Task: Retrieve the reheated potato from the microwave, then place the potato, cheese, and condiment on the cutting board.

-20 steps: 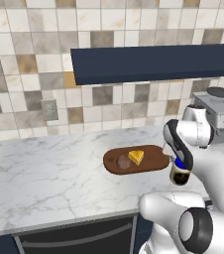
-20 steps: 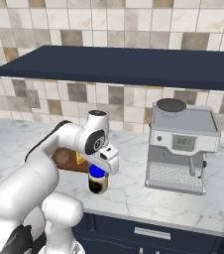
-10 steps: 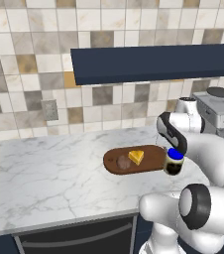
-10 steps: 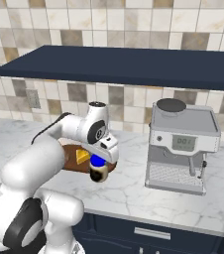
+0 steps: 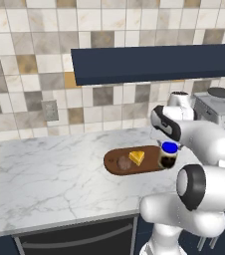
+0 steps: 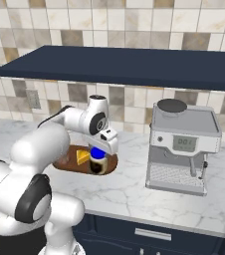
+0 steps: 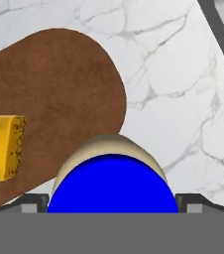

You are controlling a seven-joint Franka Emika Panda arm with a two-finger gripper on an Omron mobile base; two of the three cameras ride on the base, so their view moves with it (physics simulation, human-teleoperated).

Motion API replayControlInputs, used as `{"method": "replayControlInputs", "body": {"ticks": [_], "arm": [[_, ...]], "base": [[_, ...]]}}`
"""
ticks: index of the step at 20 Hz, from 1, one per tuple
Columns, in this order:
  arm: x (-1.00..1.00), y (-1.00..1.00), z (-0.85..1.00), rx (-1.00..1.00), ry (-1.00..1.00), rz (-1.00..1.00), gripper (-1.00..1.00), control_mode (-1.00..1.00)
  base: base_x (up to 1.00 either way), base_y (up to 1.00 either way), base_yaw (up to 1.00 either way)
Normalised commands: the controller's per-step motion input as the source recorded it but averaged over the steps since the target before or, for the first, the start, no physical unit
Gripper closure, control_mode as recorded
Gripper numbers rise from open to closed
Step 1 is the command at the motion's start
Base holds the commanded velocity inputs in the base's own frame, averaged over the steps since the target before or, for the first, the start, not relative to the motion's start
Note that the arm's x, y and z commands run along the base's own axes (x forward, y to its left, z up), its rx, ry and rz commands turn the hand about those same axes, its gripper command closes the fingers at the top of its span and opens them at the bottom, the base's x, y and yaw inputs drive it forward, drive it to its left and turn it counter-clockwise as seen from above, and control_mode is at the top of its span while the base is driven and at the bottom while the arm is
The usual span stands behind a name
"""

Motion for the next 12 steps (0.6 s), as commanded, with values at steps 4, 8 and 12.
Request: {"method": "replayControlInputs", "body": {"ticks": [4, 8, 12], "arm": [[0.34, 0.02, 0.00, 0.00, 0.00, 0.00, 1.00, -1.00], [0.36, 0.00, 0.00, 0.00, 0.00, 0.00, 1.00, -1.00], [0.32, 0.01, 0.00, 0.00, 0.00, 0.00, 1.00, -1.00]], "base": [[0.00, 0.00, 0.00], [0.00, 0.00, 0.00], [0.00, 0.00, 0.00]]}}
